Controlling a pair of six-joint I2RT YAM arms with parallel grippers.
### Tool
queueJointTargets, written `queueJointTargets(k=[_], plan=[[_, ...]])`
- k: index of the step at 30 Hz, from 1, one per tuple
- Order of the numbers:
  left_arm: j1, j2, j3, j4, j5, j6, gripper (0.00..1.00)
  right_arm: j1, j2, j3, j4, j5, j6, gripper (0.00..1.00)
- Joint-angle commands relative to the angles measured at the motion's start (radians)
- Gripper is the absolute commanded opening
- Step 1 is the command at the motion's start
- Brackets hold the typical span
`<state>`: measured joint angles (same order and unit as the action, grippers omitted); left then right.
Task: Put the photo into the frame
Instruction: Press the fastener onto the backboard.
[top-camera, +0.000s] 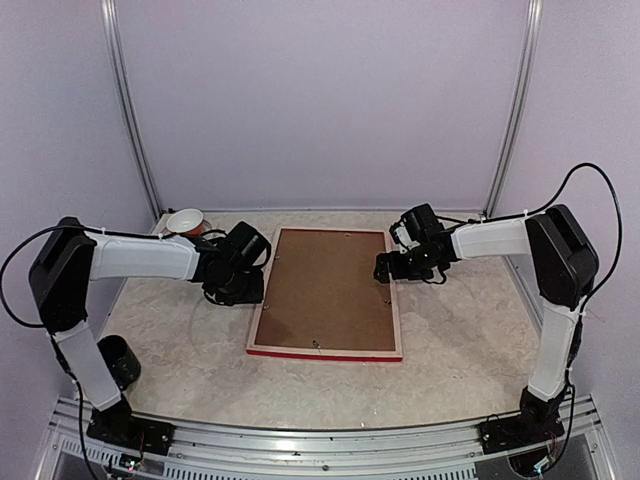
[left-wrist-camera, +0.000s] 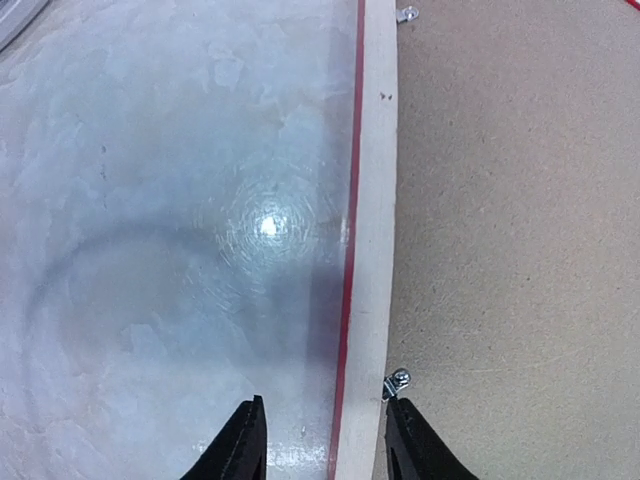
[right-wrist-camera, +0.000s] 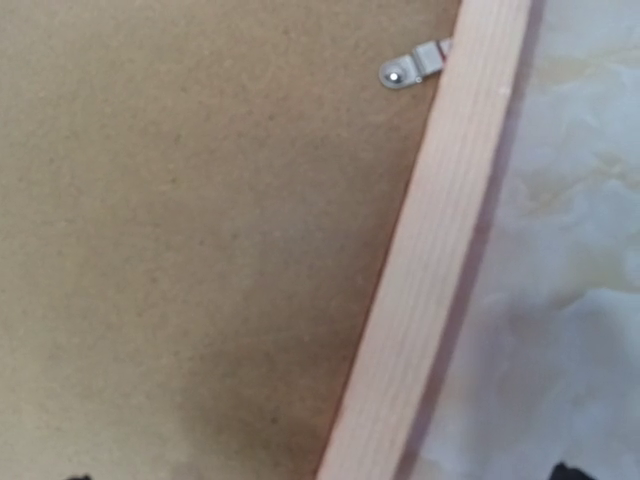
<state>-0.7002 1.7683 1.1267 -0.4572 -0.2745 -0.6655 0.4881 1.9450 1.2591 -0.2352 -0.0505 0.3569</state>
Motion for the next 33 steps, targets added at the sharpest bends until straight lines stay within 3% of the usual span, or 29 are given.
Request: queueJointTargets(k=[1,19,26,33], plan=[[0.006,-0.063,0.007,-0.007,-0.024,0.012,0.44,0.001,-0.03,0.02,-0.016,0.011,-0.003,0.99],[0.001,-0.051,0.001,0.057,0.026,0.038,0.64,-0.023,-0.165,0.022,-0.146,0.105,-0.018,0.99],[-0.01,-0.099,-0.057,0.052,0.016,0.036,0.77,-0.1,-0.15,0.084,-0.136,0.062,0.01,0.99],[-0.019,-0.198,-0.157,0.029,0.014,0.009,0.99,-0.135,0.004,0.288,-0.174,0.071,-0.01,0.99]])
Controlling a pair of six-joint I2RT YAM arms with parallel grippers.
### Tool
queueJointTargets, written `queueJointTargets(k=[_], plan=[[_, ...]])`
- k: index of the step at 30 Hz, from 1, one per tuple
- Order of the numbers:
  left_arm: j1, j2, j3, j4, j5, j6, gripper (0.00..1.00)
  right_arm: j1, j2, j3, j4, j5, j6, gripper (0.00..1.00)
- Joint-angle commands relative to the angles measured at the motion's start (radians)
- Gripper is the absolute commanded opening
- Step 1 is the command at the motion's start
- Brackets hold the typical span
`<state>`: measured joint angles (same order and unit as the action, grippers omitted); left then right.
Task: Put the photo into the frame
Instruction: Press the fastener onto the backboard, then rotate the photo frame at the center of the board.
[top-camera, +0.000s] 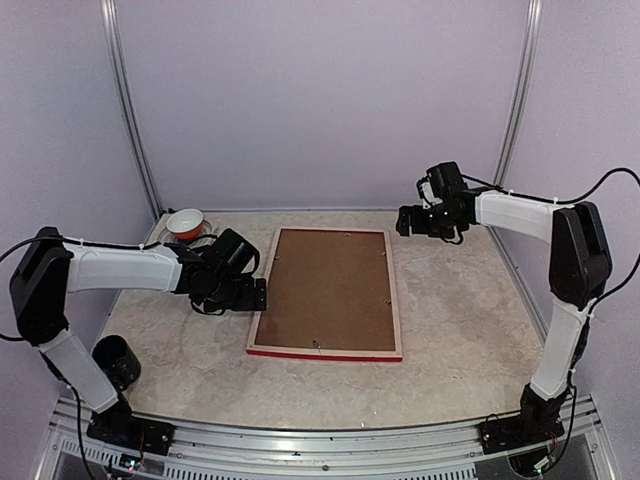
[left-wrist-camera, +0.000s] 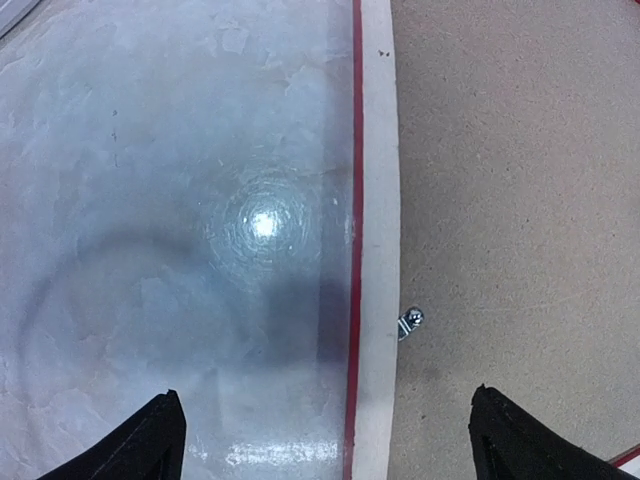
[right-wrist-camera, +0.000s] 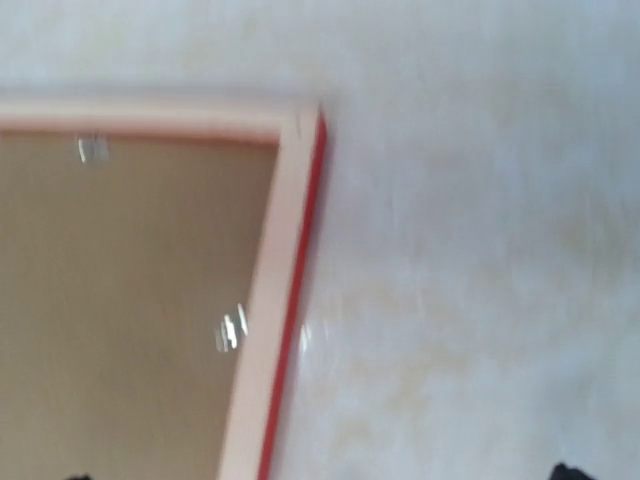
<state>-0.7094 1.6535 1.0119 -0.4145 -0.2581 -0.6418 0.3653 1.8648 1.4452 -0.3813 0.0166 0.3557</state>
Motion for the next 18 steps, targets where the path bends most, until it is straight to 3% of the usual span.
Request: queueJointTargets(k=[1,8,18], plan=[[-0.011,-0.097,-0.059,-0.015,0.0,-0.018,0.99,-0.014,0.113,0.138,-0.037,0.009,-0.016,0.99],[-0.056,-0.174,-0.128,-0.03,0.004,-0.031,0.99,-0.032,0.299,0.386,-0.104,0.071,-0.047,0.99],[-0.1,-0.158,-0.173,-0.047,0.018,-0.034,0.99,-0.044,0.496,0.619,-0.148,0.029,-0.089,0.99]])
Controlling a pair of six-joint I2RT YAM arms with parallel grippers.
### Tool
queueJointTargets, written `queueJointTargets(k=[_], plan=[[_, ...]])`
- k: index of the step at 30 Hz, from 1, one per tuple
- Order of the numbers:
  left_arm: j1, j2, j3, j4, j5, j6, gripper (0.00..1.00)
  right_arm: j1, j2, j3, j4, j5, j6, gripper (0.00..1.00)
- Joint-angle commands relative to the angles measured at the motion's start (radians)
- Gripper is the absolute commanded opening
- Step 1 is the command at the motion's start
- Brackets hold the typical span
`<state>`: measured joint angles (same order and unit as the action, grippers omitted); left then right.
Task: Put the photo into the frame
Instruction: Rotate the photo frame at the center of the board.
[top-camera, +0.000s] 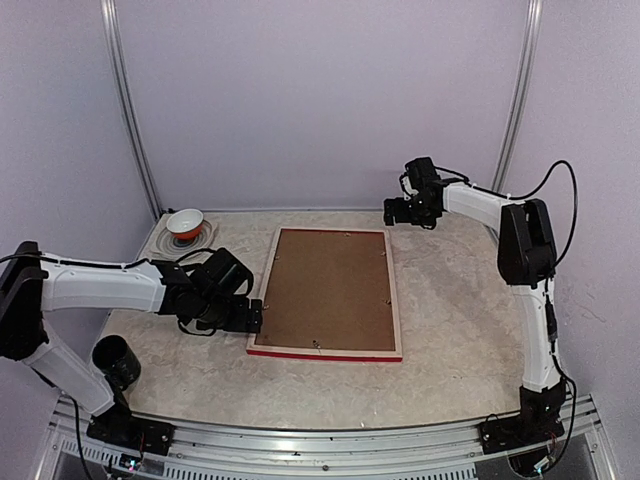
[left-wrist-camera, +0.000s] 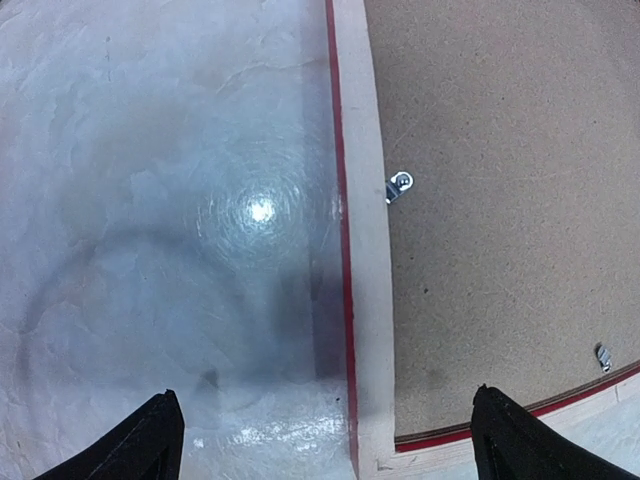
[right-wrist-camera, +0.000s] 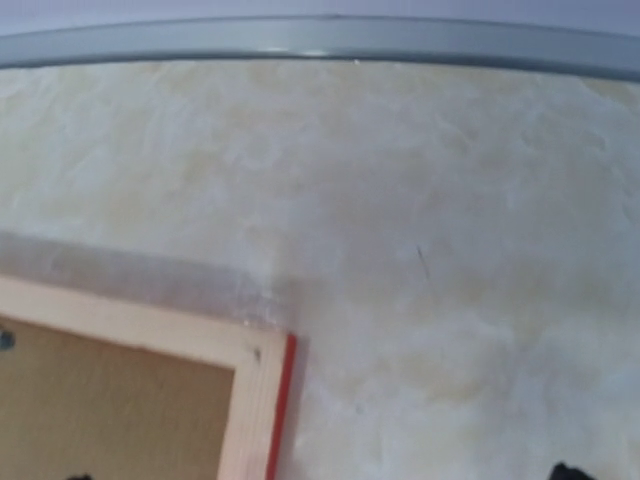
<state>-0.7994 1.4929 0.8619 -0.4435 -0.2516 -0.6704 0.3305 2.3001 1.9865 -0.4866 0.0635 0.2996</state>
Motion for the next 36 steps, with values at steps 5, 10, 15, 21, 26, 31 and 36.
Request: queueJointTargets(k=[5,10,15,21,26,31,36], plan=[[-0.018,0.03,-0.024,-0.013,0.034,0.009,0.99,-0.008,0.118,0.128,-0.058,-0.046,-0.046,0.98],[-0.028,0.095,-0.014,-0.024,0.051,0.033,0.99,-0.008,0.148,0.128,-0.069,-0.062,-0.05,0.93],[-0.035,0.115,-0.021,-0.019,0.058,0.04,0.99,-0.008,0.156,0.111,-0.065,-0.085,-0.061,0.9],[-0.037,0.127,-0.021,-0.018,0.051,0.044,0.99,-0.009,0.178,0.109,-0.07,-0.075,-0.063,0.89],[-0.035,0.099,-0.018,-0.031,0.021,0.041,0.99,-0.008,0.191,0.107,-0.076,-0.047,-0.072,0.89],[-0.031,0.144,0.001,-0.077,-0.036,0.028,0.99,-0.009,0.196,0.097,-0.083,-0.008,-0.08,0.9],[-0.014,0.152,0.009,-0.071,-0.044,0.021,0.97,-0.011,0.199,0.084,-0.082,0.035,-0.083,0.93]])
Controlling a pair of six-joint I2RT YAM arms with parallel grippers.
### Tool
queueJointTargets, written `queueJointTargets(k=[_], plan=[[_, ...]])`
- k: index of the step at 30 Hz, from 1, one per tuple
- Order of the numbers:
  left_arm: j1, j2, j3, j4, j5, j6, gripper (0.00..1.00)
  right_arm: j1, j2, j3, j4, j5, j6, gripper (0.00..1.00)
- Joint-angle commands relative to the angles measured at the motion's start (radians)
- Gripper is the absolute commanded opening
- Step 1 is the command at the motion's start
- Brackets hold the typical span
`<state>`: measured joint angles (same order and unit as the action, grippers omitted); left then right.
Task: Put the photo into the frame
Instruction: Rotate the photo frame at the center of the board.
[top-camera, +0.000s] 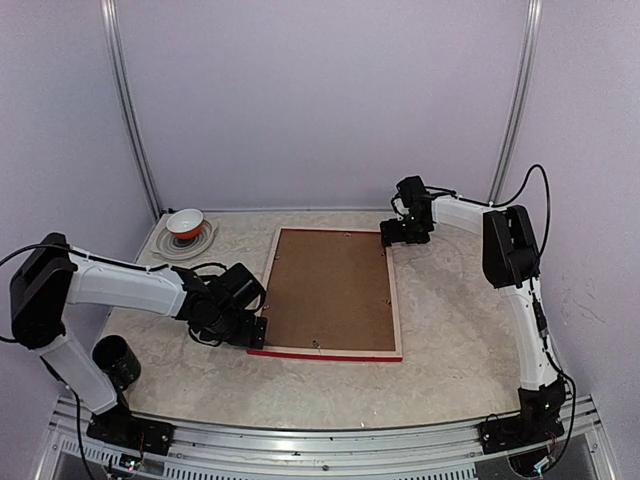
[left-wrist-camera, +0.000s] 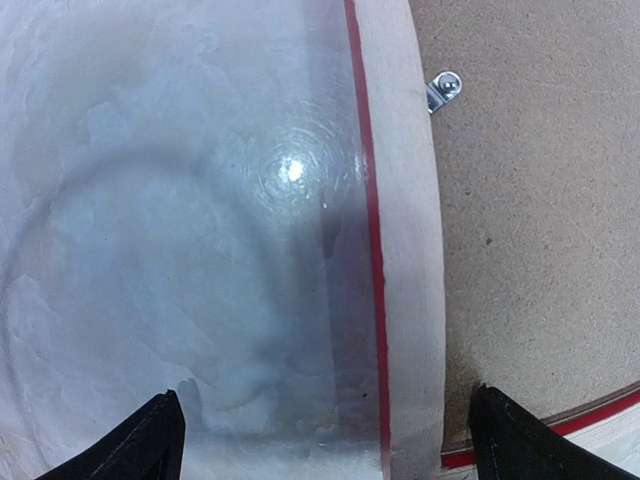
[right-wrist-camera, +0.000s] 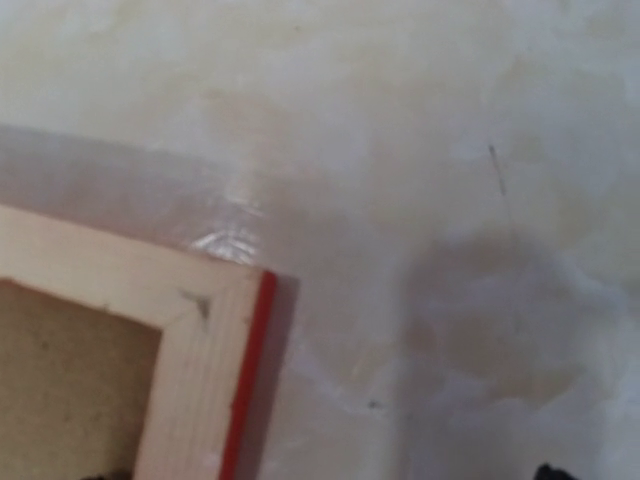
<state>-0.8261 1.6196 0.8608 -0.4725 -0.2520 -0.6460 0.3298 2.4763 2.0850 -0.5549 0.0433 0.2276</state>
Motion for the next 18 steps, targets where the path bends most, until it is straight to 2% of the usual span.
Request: queueJointTargets(k=[1,11,18], plan=[[0.014,0.024,0.014,-0.045,-0.046,-0.005,0.97,-0.01,0.024,-0.015,-0.013,0.061,-0.012,0.93],[0.05,0.026,0.004,-0.055,-0.062,-0.004,0.92,-0.018,0.028,-0.018,-0.025,0.166,0.013,0.95],[0.109,0.054,0.028,-0.035,-0.065,0.023,0.91,-0.018,-0.046,-0.123,-0.016,0.232,0.016,0.96]])
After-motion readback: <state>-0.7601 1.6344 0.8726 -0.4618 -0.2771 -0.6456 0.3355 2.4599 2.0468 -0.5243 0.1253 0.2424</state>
